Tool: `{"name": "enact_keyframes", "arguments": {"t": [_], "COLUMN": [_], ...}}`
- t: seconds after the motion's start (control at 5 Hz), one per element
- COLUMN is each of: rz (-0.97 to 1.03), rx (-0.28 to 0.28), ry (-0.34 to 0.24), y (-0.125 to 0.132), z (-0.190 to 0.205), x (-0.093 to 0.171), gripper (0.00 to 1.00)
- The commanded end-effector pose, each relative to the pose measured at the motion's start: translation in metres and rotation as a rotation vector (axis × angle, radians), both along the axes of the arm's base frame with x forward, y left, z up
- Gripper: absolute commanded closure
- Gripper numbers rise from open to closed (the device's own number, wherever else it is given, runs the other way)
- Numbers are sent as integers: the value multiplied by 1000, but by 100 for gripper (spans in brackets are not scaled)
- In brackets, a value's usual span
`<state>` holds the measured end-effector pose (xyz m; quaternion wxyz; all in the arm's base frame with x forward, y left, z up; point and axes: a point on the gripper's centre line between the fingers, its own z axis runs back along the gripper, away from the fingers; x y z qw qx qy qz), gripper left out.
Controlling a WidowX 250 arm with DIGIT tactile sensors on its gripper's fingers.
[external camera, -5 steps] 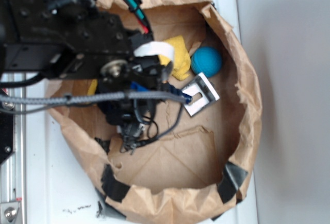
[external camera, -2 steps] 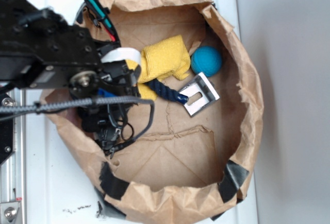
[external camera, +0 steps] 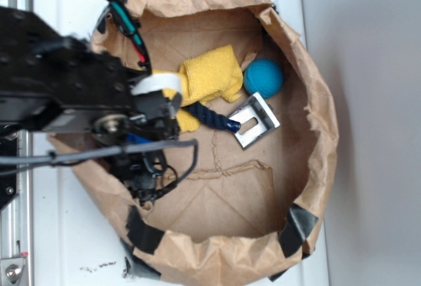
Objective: Grab the blue rope.
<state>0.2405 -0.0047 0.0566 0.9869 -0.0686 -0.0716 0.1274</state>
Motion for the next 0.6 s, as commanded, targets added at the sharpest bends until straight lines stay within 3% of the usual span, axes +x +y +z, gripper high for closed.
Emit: {"name": "enact_keyframes", "arguments": {"t": [0.0,0.2,0.4], "rz": [-84,-89,-206], "rx": [126,114,67], "ry": [-47,-76,-280], "y": [-36,-37,-29], "z": [208,220,197], "x": [87,83,7], "gripper": [100,100,100]}}
